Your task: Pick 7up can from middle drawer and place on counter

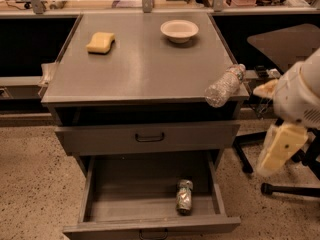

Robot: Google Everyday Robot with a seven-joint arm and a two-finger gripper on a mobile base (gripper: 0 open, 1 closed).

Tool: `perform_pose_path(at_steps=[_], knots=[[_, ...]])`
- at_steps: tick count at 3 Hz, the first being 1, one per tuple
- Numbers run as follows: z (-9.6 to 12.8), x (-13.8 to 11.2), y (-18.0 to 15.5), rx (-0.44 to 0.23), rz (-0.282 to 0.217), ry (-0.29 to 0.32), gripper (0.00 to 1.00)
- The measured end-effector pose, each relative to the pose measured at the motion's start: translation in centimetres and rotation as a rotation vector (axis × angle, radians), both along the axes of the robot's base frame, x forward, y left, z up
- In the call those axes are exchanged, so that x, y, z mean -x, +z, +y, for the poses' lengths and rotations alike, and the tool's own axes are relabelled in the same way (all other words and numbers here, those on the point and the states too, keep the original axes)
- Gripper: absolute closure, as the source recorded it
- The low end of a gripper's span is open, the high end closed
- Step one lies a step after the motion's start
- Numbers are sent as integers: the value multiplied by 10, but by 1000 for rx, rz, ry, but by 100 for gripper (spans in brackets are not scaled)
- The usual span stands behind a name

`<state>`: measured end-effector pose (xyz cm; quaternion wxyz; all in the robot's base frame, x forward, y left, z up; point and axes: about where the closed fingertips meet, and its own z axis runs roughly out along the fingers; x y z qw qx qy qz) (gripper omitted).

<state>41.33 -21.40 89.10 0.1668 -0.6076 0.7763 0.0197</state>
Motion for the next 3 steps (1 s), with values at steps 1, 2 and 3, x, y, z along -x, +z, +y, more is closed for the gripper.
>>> perform_pose_path(at_steps=[1, 2, 3], knots=[[6, 14, -35, -30, 35, -23, 0], [6, 14, -36, -29, 35, -22, 0], [11, 6, -98, 66, 90, 131, 0]])
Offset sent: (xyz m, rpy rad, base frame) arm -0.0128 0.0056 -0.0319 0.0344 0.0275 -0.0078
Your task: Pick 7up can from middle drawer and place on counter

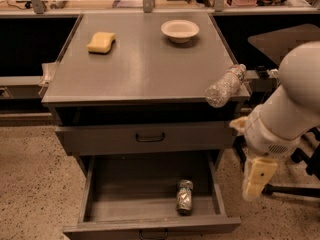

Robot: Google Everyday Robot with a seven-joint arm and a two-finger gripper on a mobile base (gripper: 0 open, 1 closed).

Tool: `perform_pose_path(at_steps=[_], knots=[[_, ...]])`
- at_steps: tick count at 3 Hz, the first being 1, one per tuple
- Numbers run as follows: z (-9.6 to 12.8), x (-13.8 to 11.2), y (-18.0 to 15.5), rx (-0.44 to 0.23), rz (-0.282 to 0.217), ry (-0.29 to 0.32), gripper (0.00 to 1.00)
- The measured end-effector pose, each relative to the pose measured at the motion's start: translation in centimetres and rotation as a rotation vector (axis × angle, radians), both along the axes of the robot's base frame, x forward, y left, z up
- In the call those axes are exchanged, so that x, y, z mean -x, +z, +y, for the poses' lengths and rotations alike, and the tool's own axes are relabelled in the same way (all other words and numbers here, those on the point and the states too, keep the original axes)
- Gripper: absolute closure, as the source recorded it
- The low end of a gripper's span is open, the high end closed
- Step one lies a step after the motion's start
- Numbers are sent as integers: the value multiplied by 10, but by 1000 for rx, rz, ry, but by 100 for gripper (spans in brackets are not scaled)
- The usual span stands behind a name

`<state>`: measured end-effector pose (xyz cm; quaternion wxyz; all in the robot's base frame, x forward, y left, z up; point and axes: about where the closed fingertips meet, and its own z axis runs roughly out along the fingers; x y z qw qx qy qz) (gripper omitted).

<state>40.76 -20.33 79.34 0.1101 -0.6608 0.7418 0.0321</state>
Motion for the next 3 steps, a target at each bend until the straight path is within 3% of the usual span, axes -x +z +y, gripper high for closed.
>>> perform_pose_path(at_steps=[1, 2, 3], knots=[[19, 14, -48, -75, 47, 160, 0], [23, 15, -48, -83, 32, 236, 0], [23, 14, -65, -48, 29, 261, 0]])
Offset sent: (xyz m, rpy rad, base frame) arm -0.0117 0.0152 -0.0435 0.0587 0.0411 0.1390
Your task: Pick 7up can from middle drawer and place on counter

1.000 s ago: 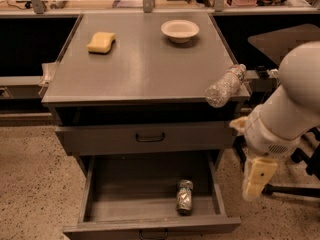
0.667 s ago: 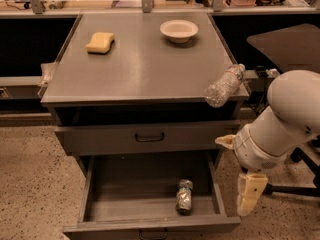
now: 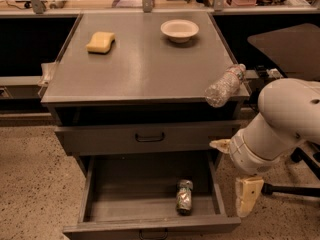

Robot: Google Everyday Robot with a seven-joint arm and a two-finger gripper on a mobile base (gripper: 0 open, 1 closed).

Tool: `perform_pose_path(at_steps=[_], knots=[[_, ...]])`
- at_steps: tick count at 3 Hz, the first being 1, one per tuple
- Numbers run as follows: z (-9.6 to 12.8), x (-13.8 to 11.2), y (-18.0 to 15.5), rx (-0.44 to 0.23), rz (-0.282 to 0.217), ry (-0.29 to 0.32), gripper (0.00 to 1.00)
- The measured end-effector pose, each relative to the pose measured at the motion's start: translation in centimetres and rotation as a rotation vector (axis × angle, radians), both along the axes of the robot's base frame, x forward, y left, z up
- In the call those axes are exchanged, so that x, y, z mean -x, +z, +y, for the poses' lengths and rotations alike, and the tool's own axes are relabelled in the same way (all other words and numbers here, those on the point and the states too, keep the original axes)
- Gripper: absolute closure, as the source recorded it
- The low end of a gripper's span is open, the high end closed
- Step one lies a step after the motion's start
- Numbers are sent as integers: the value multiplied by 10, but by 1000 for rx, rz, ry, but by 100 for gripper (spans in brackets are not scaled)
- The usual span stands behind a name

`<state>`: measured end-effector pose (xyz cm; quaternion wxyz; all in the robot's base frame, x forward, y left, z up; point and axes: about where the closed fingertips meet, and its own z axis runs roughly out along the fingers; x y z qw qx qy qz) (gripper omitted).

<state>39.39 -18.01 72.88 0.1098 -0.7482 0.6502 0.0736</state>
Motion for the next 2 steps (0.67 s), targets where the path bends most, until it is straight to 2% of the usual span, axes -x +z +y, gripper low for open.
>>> perform_pose_path(at_steps=[1, 2], knots=[[3, 1, -44, 85, -129, 196, 0], [4, 6, -50, 91, -259, 324, 0]])
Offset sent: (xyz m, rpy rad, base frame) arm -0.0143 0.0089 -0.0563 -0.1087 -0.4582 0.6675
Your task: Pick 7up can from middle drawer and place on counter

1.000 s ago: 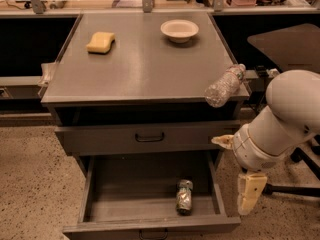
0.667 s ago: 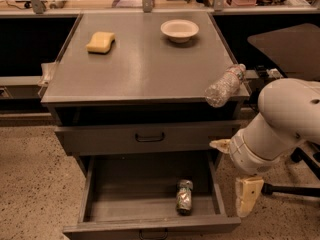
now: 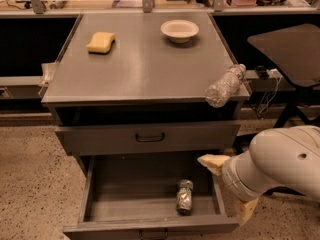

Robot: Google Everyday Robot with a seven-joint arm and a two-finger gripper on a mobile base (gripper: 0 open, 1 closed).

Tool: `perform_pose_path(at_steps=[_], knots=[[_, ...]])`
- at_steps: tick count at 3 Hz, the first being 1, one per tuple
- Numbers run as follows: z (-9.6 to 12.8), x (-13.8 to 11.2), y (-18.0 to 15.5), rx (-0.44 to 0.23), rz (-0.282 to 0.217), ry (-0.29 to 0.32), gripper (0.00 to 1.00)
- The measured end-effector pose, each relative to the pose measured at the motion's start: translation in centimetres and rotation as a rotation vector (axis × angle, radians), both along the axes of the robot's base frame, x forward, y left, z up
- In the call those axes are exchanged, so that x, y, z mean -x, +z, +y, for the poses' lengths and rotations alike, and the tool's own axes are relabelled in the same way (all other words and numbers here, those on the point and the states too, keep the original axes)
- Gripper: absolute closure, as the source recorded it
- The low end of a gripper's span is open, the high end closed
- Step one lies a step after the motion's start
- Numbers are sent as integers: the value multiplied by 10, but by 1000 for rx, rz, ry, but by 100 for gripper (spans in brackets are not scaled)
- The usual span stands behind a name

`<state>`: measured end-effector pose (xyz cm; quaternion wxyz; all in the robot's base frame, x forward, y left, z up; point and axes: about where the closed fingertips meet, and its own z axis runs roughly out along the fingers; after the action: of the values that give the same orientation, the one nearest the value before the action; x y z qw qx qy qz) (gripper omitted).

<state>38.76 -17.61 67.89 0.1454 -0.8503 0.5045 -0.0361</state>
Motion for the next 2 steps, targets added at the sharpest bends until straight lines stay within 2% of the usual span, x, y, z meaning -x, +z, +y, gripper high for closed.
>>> perform_pose_path(at_steps=[1, 2], knots=[[-1, -2, 2, 17, -31, 69, 0], [-1, -2, 2, 18, -30, 69, 0]])
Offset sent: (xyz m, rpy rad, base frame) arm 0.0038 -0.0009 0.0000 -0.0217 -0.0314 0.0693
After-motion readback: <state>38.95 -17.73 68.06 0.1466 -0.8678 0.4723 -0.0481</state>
